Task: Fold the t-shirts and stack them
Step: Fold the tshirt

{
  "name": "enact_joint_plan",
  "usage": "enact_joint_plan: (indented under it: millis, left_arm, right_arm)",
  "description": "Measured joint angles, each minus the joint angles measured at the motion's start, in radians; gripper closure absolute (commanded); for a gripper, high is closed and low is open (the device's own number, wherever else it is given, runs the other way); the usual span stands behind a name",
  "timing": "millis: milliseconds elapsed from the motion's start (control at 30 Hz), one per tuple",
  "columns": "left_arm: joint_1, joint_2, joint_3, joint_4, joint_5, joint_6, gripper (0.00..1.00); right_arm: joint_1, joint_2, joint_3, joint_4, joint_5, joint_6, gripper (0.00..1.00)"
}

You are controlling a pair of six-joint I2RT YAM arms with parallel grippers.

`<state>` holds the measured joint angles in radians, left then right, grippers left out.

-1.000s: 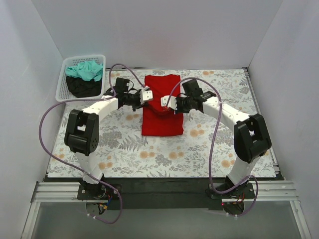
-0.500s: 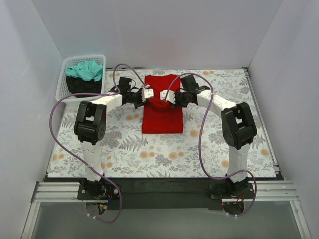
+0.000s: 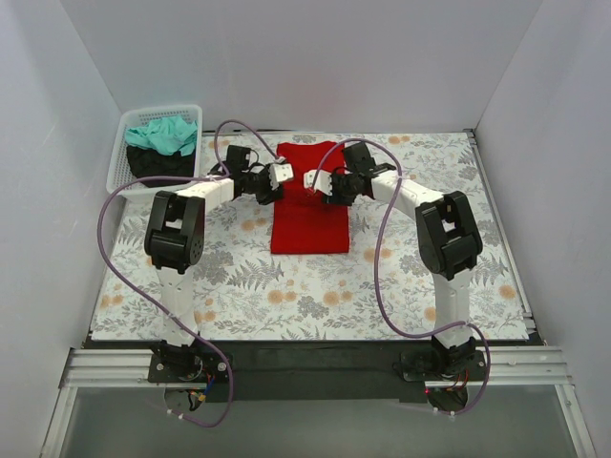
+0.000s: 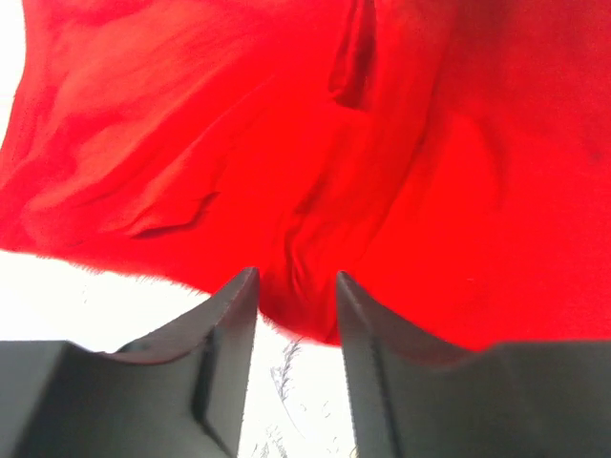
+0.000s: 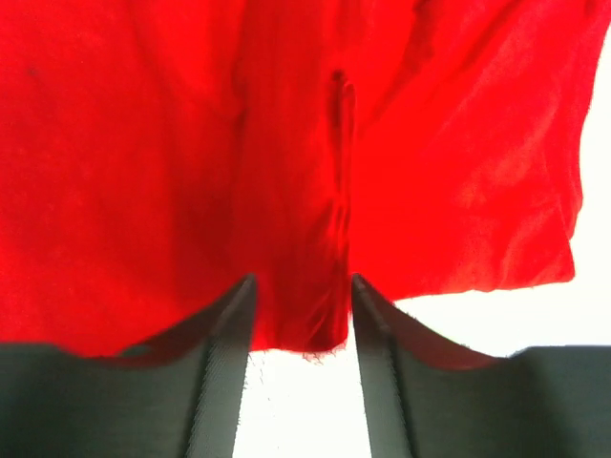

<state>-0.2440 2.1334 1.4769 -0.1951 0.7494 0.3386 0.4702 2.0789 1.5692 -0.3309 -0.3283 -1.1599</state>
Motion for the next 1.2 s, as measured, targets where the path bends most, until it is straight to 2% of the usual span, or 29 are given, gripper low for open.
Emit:
enact_joint_plan:
  millis: [100, 233, 333, 400, 500, 600, 800, 1200]
  left_arm:
    - [0.018, 0.002, 0.026, 0.008, -0.02, -0.076, 0.59]
    - [0.076, -0.025, 0.027, 0.02, -0.027, -0.209, 0.57]
    - [0.119, -0.133, -0.096, 0.026, -0.016, -0.251, 0.57]
    - [0.133, -0.246, -0.212, 0.014, 0.003, -0.258, 0.57]
    - [0.097, -0.399, -0.35, 0.012, 0.028, -0.249, 0.58]
    - [0.032, -0.474, -0.434, 0.013, 0.049, -0.238, 0.58]
    - [-0.056, -0.481, -0.571, -0.005, 0.038, -0.203, 0.58]
    - [-0.087, -0.377, -0.578, -0.004, -0.001, -0.15, 0.58]
  right_arm:
    - [-0.01, -0.006, 0.0, 0.002, 0.021, 0.008, 0.43]
    - [-0.033, -0.048, 0.0, -0.019, 0.058, 0.024, 0.42]
    - [-0.047, -0.12, 0.0, -0.072, 0.058, 0.048, 0.46]
    - [-0.047, -0.182, -0.007, -0.116, 0.043, 0.061, 0.53]
    - [-0.02, -0.29, -0.082, -0.155, 0.019, 0.074, 0.6]
    - [0.045, -0.358, -0.185, -0.192, -0.001, 0.09, 0.61]
    - [0.176, -0.321, -0.325, -0.221, -0.014, 0.145, 0.6]
    - [0.16, -0.227, -0.365, -0.167, 0.042, 0.153, 0.6]
